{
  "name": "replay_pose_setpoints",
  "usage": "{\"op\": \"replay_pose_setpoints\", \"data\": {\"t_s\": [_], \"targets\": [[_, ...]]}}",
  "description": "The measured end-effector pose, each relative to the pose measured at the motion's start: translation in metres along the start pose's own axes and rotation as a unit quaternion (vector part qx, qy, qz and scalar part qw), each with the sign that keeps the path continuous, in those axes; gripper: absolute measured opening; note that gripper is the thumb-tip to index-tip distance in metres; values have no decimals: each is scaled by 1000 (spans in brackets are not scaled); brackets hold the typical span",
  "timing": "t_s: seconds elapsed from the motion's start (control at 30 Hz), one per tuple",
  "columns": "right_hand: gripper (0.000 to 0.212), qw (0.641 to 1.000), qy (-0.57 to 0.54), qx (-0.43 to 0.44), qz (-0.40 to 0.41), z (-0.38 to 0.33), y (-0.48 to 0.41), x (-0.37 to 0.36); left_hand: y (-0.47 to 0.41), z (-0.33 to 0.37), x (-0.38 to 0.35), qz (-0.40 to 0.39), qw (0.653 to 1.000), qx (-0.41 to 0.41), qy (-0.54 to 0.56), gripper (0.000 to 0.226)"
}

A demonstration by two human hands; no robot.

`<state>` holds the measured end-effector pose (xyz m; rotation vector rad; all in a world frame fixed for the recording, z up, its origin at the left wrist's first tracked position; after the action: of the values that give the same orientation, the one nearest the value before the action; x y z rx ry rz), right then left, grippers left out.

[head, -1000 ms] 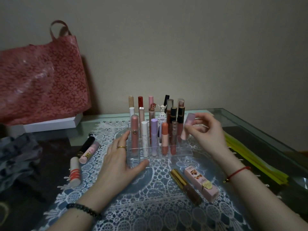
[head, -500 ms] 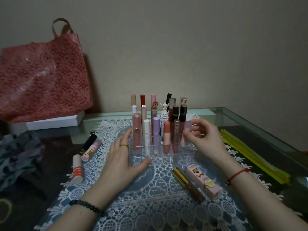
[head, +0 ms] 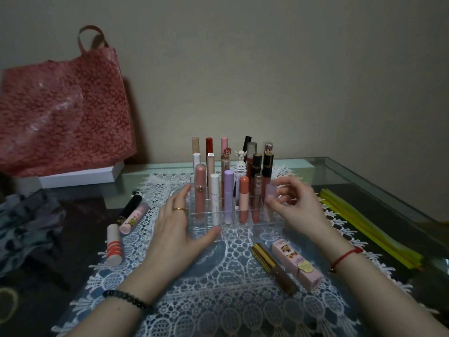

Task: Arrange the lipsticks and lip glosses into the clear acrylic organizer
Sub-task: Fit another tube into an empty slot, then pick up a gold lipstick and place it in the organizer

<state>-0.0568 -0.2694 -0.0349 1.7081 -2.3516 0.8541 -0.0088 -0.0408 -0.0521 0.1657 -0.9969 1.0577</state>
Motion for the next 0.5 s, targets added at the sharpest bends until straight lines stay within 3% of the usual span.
{"op": "replay_pose_setpoints", "data": {"t_s": [0.1,0.2,0.33,0.4,0.5], "targets": [[28,1000,-3,3,-5,-1,1,1,1,7,6,50,998,-26,30,86],[26,1000,-11,1,15,-3,1,4,5,23,9,36,993,-99,54,63],[22,998,0,22,65,-9,1,8,12,42,-3,-112,979,-169,-34,38],[20,996,-2,30,81,-10,2,8,11,43,-15,-187,962,-182,-84,39],[19,996,3,35,85,-9,4,9,6,39,-26,-239,932,-224,-152,42]]}}
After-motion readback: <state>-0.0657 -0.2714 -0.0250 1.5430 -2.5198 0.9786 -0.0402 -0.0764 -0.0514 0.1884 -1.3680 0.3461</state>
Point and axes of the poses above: each hand's wrist, its own y-axis away from the middle knuckle, its own x-axis out of the back of the hand, z = x × y, the point moved 1 cm from there along -y, towards the middle knuckle, and after that the axes turned 12 degrees about -z, right-handed, at the moved point
